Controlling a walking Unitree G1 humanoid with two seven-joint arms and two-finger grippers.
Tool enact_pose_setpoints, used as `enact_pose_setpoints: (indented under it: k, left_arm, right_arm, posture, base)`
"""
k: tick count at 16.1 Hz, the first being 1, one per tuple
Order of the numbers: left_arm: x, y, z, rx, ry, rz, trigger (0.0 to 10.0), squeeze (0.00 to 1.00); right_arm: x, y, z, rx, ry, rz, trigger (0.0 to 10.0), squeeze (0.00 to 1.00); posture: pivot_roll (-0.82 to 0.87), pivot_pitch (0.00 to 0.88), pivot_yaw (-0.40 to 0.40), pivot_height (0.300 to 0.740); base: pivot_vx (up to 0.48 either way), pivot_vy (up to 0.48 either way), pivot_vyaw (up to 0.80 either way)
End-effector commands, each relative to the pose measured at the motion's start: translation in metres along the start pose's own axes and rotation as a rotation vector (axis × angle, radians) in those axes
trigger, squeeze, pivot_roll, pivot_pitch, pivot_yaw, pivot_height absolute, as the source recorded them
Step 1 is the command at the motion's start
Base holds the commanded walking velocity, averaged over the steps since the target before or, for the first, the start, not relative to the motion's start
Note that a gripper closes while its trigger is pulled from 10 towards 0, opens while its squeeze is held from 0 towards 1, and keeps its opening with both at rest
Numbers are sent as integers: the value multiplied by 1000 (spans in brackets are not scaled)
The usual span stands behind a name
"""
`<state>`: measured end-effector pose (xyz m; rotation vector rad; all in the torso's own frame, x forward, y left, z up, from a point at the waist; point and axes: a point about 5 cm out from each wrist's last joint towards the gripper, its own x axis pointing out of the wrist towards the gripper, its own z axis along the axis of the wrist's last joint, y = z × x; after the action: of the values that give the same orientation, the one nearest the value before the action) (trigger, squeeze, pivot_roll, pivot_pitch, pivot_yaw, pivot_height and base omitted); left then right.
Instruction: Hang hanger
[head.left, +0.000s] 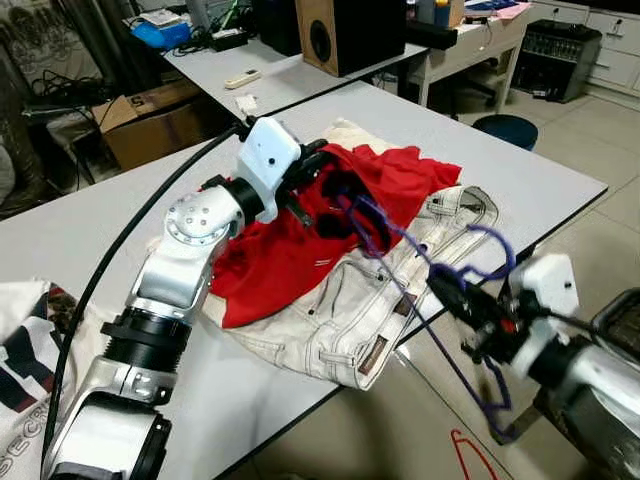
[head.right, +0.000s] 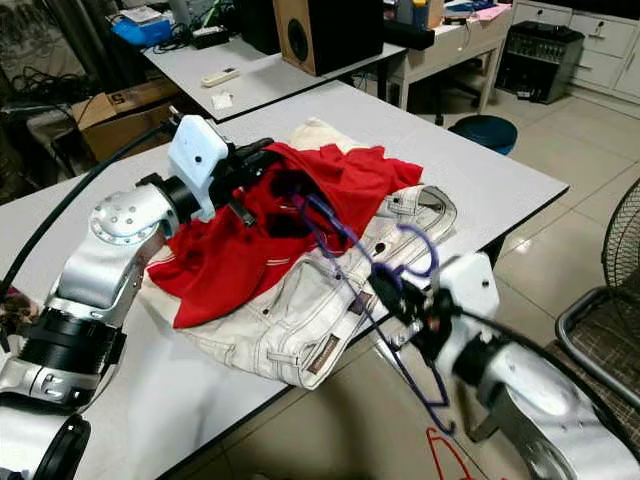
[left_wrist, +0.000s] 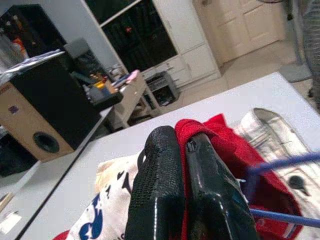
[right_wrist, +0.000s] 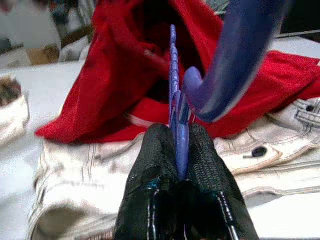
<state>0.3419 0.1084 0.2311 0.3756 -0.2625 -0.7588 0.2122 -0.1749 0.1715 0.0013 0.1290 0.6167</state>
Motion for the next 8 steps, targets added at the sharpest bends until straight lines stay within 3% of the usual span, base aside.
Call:
enact_pose_setpoints:
  k: [1,2,5,8]
  left_arm:
    - [-3,1,5,5,-16,-18,0,0]
    - [-3,0,5,5,-16,-29,0,0]
    - [0,-4,5,12,-14,-54,0,0]
    - [3,-2,1,73,22,-30,0,0]
  right_arm:
    - [5,-6,5,16,-40,-21,10000,0]
    - [9,-10,3,55,-48,-28,10000,0]
    - [32,-28,-7,332,-103,-50,10000,0]
    - [42,-30,-4,513,-152,-54,10000,0]
  posture:
    - [-74,0,140,740]
    - [-75,0,142,740]
    - [-67,0,141,740]
    - [-60,0,128,740]
  base:
    - [0,0,0]
    - [0,0,0]
    - [0,0,0]
    - [0,0,0]
